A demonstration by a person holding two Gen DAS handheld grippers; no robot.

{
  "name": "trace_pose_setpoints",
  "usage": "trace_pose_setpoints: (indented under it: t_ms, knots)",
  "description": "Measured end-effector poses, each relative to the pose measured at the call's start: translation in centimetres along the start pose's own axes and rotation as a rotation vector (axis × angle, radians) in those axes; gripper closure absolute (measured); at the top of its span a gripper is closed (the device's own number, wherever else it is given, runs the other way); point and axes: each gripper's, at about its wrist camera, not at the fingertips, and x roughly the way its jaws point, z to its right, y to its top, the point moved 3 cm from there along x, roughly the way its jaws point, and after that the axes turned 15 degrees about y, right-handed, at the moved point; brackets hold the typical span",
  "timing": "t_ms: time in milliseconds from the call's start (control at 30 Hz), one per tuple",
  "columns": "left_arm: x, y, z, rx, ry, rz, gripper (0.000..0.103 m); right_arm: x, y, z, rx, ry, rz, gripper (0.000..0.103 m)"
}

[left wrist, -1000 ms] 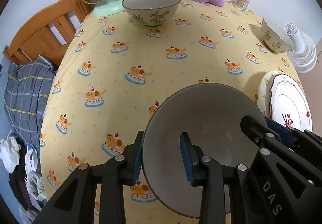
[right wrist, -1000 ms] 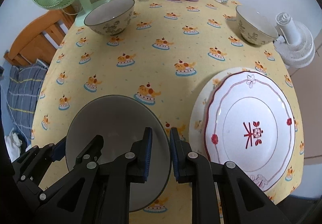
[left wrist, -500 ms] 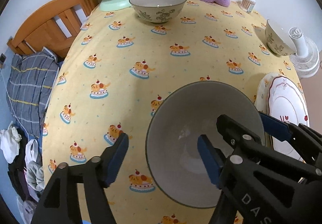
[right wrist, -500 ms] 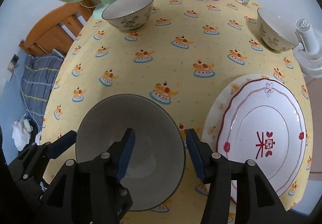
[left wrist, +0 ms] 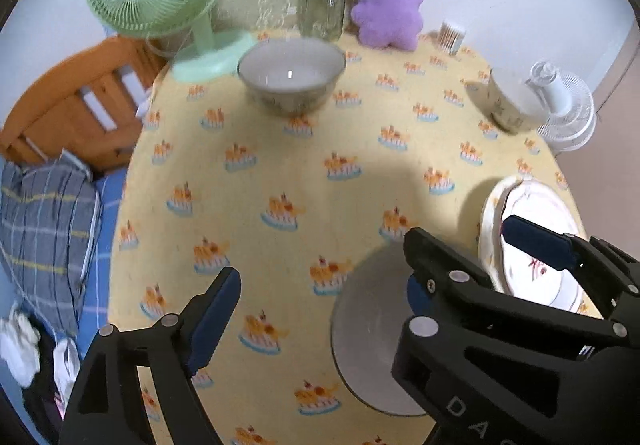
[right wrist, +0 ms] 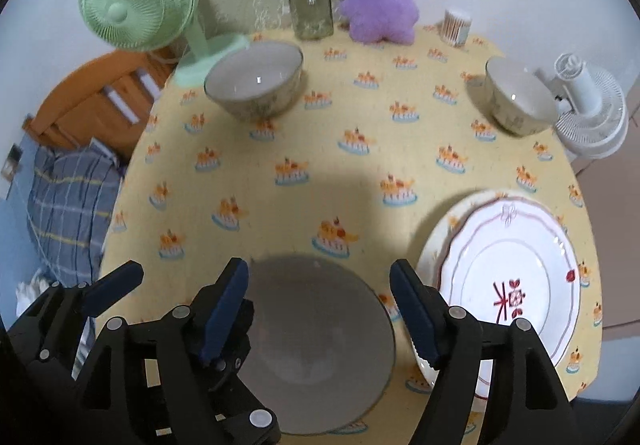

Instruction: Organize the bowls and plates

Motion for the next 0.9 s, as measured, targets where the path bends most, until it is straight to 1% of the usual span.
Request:
trace_pose_setpoints:
  t_ms: [67, 233, 333, 400, 567, 700, 900]
  knots:
    - [-0.4, 1.4, -0.8, -0.011, 0.004, 0.035, 0.012, -0.4, 1.1, -0.6, -0.006, -0.010, 0.023, 0.027]
    - [-0.8, 4.9, -2.2, -0.049, 0.023, 0.053, 0.012, -0.7, 4.8, -1.7, -0.010, 0.004, 0.043, 0.027]
    - [-0.9, 6.8, -2.6, -0.065, 0.049, 0.086, 0.011, -0.8, 7.2, -2.2, -0.057, 0.024, 0.065, 0.027]
    - [-0.6, 8.1, -2.7, -0.083, 0.066, 0.094, 0.011, -0.5, 8.6, -2.3, -0.085, 0.036, 0.073, 0.027]
    - [0.8, 10.9, -2.5, -0.138, 0.099, 0.088, 0.010, 1.0, 12.1, -1.7, -0.138, 0.066, 0.061, 0.027]
    - [2.7, 13.0, -1.9, -0.175, 0.136, 0.067, 0.010, 3.2, 14.6, -0.6, -0.161, 0.104, 0.037, 0.027]
    - [5.9, 14.9, -1.1, -0.213, 0.172, 0.031, 0.009, 6.6, 17.3, 1.1, -0.152, 0.124, 0.005, 0.027]
